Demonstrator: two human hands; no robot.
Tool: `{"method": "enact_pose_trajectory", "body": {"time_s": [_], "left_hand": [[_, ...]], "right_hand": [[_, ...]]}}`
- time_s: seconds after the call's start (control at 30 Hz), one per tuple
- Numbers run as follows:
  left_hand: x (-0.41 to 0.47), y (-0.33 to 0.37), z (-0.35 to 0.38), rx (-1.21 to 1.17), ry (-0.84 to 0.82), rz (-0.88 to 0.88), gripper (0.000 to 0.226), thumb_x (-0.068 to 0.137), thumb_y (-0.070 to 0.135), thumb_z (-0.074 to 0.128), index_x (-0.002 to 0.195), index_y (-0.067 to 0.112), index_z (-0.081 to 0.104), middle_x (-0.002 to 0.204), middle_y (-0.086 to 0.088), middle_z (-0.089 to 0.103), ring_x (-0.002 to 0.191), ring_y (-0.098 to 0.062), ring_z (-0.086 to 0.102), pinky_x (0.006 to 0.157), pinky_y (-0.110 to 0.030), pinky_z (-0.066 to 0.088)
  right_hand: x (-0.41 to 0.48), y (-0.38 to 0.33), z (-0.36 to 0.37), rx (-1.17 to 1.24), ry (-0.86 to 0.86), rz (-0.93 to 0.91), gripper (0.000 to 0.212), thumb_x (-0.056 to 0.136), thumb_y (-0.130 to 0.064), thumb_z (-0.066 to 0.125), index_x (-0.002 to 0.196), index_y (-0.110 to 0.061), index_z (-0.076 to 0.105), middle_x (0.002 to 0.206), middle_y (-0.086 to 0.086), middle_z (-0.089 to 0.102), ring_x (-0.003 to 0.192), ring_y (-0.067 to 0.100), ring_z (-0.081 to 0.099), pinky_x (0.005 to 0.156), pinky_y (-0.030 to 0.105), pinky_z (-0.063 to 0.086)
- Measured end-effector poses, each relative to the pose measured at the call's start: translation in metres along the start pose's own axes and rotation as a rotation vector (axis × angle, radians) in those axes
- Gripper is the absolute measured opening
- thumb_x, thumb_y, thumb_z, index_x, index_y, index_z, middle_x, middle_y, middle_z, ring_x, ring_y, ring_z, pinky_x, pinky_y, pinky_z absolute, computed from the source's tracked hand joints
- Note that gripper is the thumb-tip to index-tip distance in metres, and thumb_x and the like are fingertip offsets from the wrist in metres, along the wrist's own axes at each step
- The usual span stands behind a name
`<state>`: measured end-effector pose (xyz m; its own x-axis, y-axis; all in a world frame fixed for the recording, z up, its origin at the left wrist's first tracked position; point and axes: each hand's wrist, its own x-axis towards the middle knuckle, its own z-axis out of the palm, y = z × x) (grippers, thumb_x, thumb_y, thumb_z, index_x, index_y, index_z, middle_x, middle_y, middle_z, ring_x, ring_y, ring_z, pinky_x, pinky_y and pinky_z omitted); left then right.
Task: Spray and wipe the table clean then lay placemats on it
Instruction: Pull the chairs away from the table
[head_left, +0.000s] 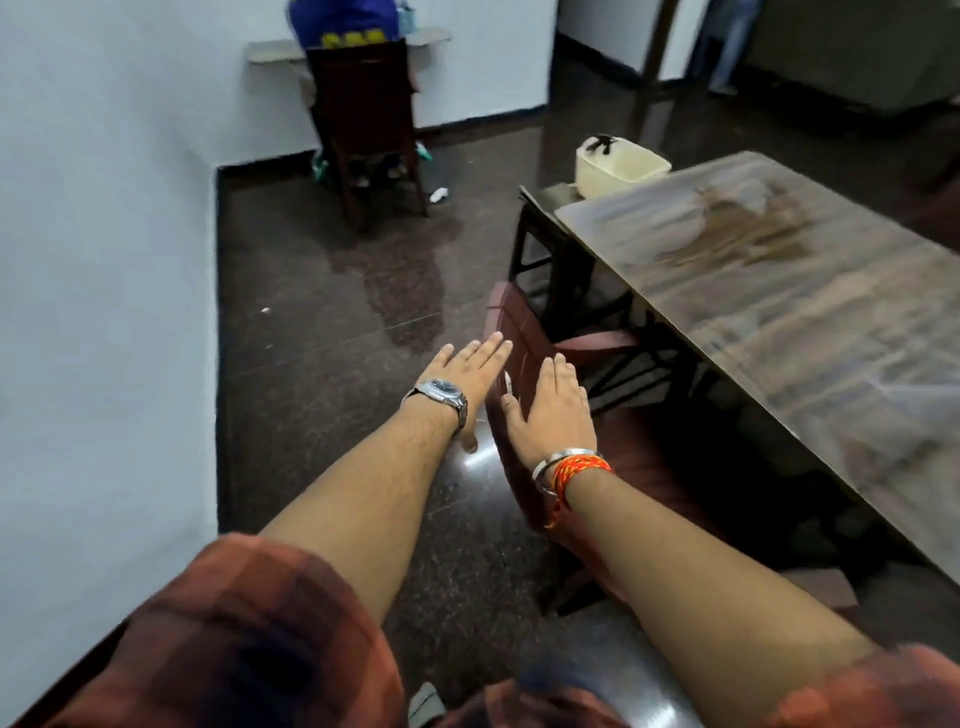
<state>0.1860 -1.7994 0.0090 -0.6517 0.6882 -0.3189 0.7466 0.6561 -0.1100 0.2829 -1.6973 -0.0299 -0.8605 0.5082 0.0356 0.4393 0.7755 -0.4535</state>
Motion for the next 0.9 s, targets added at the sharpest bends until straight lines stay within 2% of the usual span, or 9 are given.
{"method": "enact_pose_trajectory", "body": {"time_s": [0.23, 0.47, 0.6, 0.7, 0.8, 0.9], "left_hand": [[0.085, -0.027, -0.002, 0.156, 0.001, 0.338, 0.138, 0.068, 0.037, 0.089, 0.159, 0.020, -0.013, 0.168, 0.001, -0.014, 0.155, -0.019, 0.002, 0.124, -0.043, 0.004], [0.128, -0.043, -0.005, 0.282, -0.065, 0.538, 0.137, 0.066, 0.044, 0.089, 0.160, 0.019, -0.007, 0.169, 0.001, -0.006, 0.154, -0.013, 0.006, 0.125, -0.043, 0.003], [0.145, -0.046, -0.006, 0.329, -0.070, 0.637, 0.127, 0.072, 0.050, 0.083, 0.160, 0.021, -0.004, 0.169, 0.003, -0.004, 0.154, -0.012, 0.011, 0.125, -0.042, 0.004], [0.159, -0.045, -0.005, 0.400, -0.061, 0.727, 0.113, 0.079, 0.053, 0.074, 0.161, 0.024, 0.002, 0.169, 0.006, 0.001, 0.153, -0.011, 0.016, 0.125, -0.041, 0.005], [0.167, -0.047, -0.002, 0.410, -0.056, 0.768, 0.103, 0.081, 0.055, 0.066, 0.161, 0.025, 0.009, 0.168, 0.008, 0.008, 0.151, -0.014, 0.022, 0.124, -0.040, 0.012], [0.170, -0.049, -0.001, 0.409, -0.018, 0.807, 0.097, 0.081, 0.056, 0.063, 0.160, 0.025, 0.014, 0.168, 0.007, 0.012, 0.148, -0.018, 0.031, 0.120, -0.040, 0.021]], "right_hand": [[0.037, -0.017, 0.025, 0.048, -0.028, 0.148, 0.092, 0.086, -0.053, 0.052, 0.151, -0.003, 0.012, 0.160, 0.014, 0.011, 0.147, 0.026, 0.008, 0.120, 0.041, 0.011], [0.064, -0.023, 0.039, 0.126, -0.046, 0.311, 0.102, 0.078, -0.059, 0.059, 0.151, -0.004, 0.013, 0.159, 0.015, 0.012, 0.147, 0.025, 0.008, 0.120, 0.038, 0.011], [0.069, -0.027, 0.035, 0.109, -0.051, 0.369, 0.107, 0.074, -0.064, 0.060, 0.151, -0.004, 0.015, 0.159, 0.015, 0.015, 0.146, 0.026, 0.012, 0.119, 0.038, 0.014], [0.069, -0.033, 0.035, 0.088, -0.056, 0.453, 0.111, 0.068, -0.070, 0.057, 0.150, -0.005, 0.021, 0.157, 0.016, 0.020, 0.145, 0.026, 0.017, 0.118, 0.038, 0.019], [0.067, -0.048, 0.041, 0.146, -0.011, 0.609, 0.111, 0.059, -0.076, 0.051, 0.144, -0.006, 0.035, 0.151, 0.016, 0.032, 0.139, 0.028, 0.030, 0.113, 0.040, 0.031], [0.065, -0.066, 0.049, 0.114, 0.008, 0.705, 0.094, 0.061, -0.069, 0.054, 0.130, -0.006, 0.049, 0.136, 0.015, 0.048, 0.127, 0.028, 0.044, 0.103, 0.039, 0.042]]}}
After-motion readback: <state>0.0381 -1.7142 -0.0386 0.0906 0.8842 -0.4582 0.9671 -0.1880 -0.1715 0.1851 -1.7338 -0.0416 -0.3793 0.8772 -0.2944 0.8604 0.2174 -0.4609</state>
